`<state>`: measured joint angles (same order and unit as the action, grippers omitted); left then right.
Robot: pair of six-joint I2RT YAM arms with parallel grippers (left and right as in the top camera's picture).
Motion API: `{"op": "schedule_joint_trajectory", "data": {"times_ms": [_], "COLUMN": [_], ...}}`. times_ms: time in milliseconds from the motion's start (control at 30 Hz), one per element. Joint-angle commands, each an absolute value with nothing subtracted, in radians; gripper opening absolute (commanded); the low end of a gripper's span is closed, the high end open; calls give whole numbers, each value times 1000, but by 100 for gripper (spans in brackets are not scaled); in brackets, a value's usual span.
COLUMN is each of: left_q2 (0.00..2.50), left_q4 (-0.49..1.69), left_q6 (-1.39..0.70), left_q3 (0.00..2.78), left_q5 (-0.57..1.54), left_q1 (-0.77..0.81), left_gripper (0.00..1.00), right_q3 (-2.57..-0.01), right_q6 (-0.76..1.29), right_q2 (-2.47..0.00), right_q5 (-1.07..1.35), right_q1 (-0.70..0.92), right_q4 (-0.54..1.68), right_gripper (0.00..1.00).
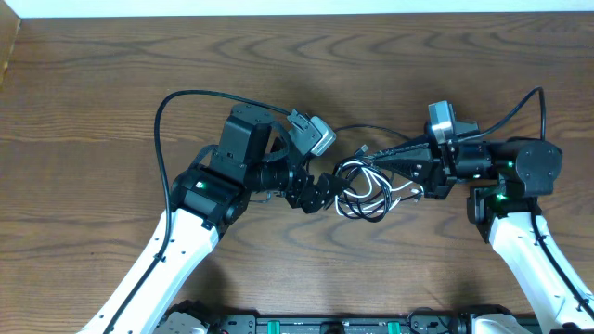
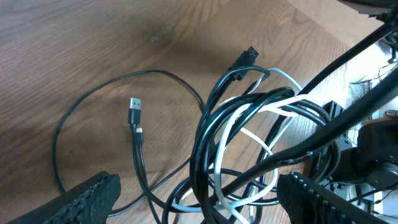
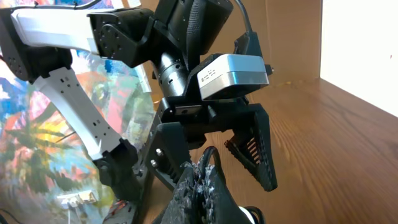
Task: Untangle cables
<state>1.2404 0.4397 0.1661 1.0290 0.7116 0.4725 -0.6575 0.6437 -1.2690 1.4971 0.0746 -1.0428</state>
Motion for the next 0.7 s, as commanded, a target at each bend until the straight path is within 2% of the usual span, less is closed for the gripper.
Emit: {"op": "schedule_joint_trajectory", "data": {"times_ms": [0, 133, 633, 667], "left_q2": [1242, 1242, 1280, 1283], "left_q4": [445, 446, 470, 466], "left_q6": [187, 187, 187, 191], "left_q3": [1051, 1051, 1051, 1051], "left_q5": [773, 858, 868, 868], "left_q1": [473, 473, 526, 526], "left_gripper": [85, 85, 85, 68], "right_q3": [-659, -659, -659, -659], "right_q6": [651, 651, 695, 695], "right_q2": [-1268, -1268, -1268, -1268], "right_q5": [1496, 1495, 1491, 1491], "right_q1": [81, 81, 81, 81], "right_q4": [-1063, -1091, -1164, -1164], "right_gripper": [1, 1, 1, 1]}}
